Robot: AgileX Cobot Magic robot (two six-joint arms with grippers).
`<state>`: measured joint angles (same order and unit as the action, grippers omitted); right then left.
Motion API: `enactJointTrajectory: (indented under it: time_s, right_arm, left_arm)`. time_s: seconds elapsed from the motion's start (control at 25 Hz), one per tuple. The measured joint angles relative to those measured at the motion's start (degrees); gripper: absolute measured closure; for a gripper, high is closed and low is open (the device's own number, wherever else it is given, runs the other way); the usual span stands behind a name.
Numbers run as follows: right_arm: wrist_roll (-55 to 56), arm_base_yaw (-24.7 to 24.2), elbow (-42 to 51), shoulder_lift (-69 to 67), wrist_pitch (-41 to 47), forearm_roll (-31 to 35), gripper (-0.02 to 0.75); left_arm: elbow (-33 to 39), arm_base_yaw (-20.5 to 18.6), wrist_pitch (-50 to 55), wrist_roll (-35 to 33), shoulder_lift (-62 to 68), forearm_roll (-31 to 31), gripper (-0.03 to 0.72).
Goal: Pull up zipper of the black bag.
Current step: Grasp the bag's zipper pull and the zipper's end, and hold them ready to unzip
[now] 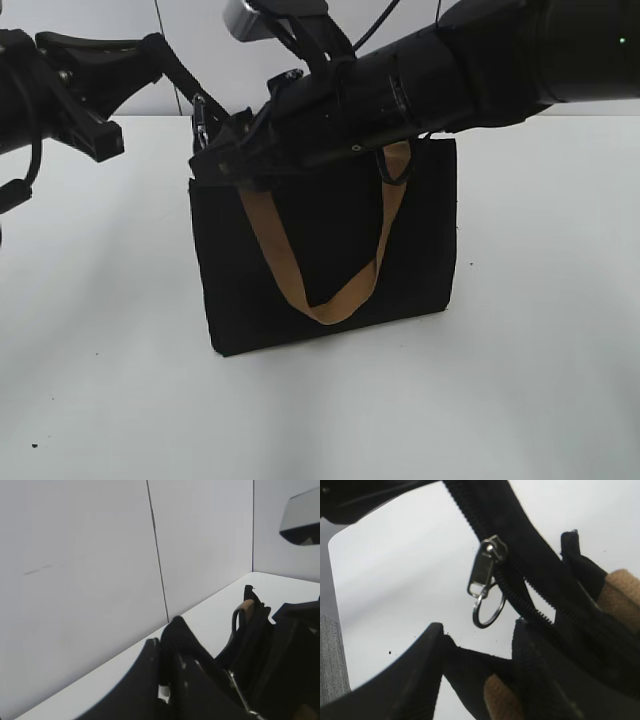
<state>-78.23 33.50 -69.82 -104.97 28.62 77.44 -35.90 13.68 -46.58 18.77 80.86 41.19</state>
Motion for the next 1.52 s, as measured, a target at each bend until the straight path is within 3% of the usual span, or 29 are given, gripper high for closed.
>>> enactJointTrajectory:
  time_s: [0.28,1.08,1.16,1.36,1.52]
  right_arm:
    - [-0.4,0.0,0.0,-0.1,-1.5,0.2,0.505]
    - [-0.6,0.0,0.0,-0.3,-1.7,7.5,0.507]
    - [-0.6,0.0,0.0,-0.3,-2.0,7.5,0.546]
    - [-0.6,0.0,0.0,-0.3,-2.6,7.6,0.740]
    - [-0.5,0.0,0.0,-0.3,-2.6,7.6,0.751]
  left_arm:
    - [0.0,0.0,-0.1,0.8,0.0,-0.3,0.662]
    - [0.0,0.0,-0.1,0.9,0.0,-0.4,0.662]
    - [0.0,0.0,-0.1,0.9,0.0,-0.4,0.662]
    - [0.0,0.0,0.0,0.9,0.0,-0.4,0.662]
    - [0.0,0.0,2.3,0.9,0.0,-0.4,0.662]
